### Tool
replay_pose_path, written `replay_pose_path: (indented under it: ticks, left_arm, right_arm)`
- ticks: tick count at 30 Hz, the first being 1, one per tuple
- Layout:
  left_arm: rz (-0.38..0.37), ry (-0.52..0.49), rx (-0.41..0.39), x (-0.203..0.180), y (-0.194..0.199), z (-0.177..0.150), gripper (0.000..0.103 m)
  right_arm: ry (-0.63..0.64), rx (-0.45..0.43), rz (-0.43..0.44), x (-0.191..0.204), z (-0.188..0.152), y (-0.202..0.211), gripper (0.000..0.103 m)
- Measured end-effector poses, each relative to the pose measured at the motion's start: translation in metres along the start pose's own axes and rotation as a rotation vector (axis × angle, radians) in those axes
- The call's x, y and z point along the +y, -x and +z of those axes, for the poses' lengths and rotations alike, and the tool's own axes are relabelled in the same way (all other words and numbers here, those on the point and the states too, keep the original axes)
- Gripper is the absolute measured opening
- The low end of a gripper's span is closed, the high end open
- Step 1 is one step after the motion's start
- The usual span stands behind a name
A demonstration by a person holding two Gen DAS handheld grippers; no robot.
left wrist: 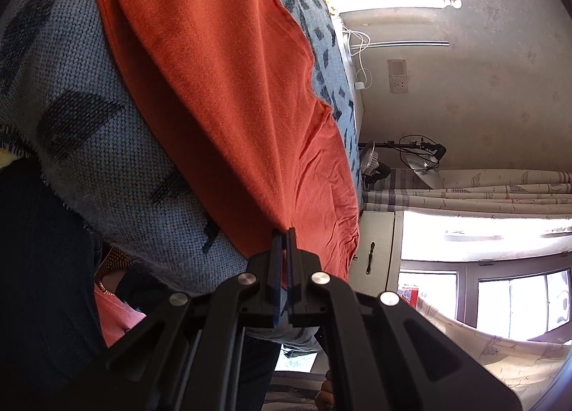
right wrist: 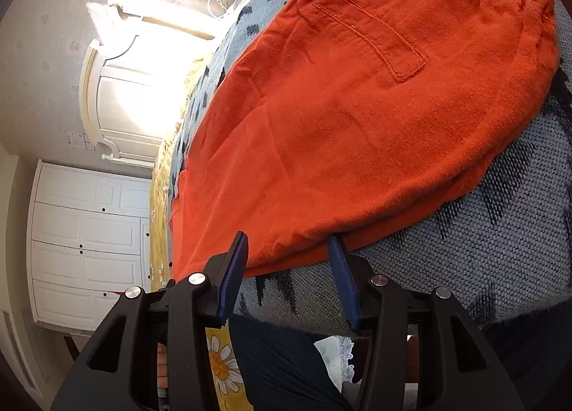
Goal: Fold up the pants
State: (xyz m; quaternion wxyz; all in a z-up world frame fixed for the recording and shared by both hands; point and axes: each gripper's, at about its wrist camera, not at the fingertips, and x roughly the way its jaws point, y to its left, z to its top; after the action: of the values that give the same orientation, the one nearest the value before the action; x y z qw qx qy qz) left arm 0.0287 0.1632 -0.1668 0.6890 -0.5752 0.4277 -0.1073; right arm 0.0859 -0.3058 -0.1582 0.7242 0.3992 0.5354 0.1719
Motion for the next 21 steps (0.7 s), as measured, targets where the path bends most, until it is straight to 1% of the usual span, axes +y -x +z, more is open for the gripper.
replay_pose_path:
  ticks: [2, 3, 4, 5, 6, 10, 12, 17, 21]
  left_arm:
    - [0.0, -0.002, -0.002, 0.0, 0.0, 0.0, 0.001]
    - [0.001, -0.001, -0.002, 0.001, 0.0, 0.0, 0.001]
    - [0.003, -0.001, -0.001, 0.002, 0.001, 0.0, 0.001]
    - [0.006, -0.001, -0.001, 0.003, 0.001, 0.0, 0.001]
    - [0.012, -0.001, 0.0, 0.004, 0.0, 0.0, 0.001]
    - [0.033, 0.011, 0.005, 0.013, -0.005, -0.001, 0.001]
    - [0.041, 0.014, 0.006, 0.018, -0.009, -0.002, 0.001]
    - [0.061, 0.004, 0.012, 0.021, -0.016, -0.002, 0.001]
    - [0.069, 0.006, 0.021, 0.026, -0.015, -0.001, 0.003]
  right_arm:
    - [0.0, -0.007, -0.011, 0.0, 0.0, -0.001, 0.039]
    - [0.007, -0.013, -0.022, 0.0, 0.0, -0.001, 0.029]
    - [0.015, -0.021, -0.029, 0.0, 0.0, 0.0, 0.016]
    - [0.027, -0.028, -0.032, 0.001, 0.0, 0.0, 0.011]
    - [0.035, -0.037, -0.028, 0.0, 0.0, 0.003, 0.009]
    - [0.086, -0.069, -0.043, 0.014, -0.007, 0.017, 0.007]
    - [0.104, -0.07, -0.05, 0.019, -0.01, 0.021, 0.006]
    - [0.095, -0.041, -0.082, 0.009, -0.012, 0.01, 0.004]
    - [0.1, -0.036, -0.125, 0.003, -0.014, 0.003, 0.004]
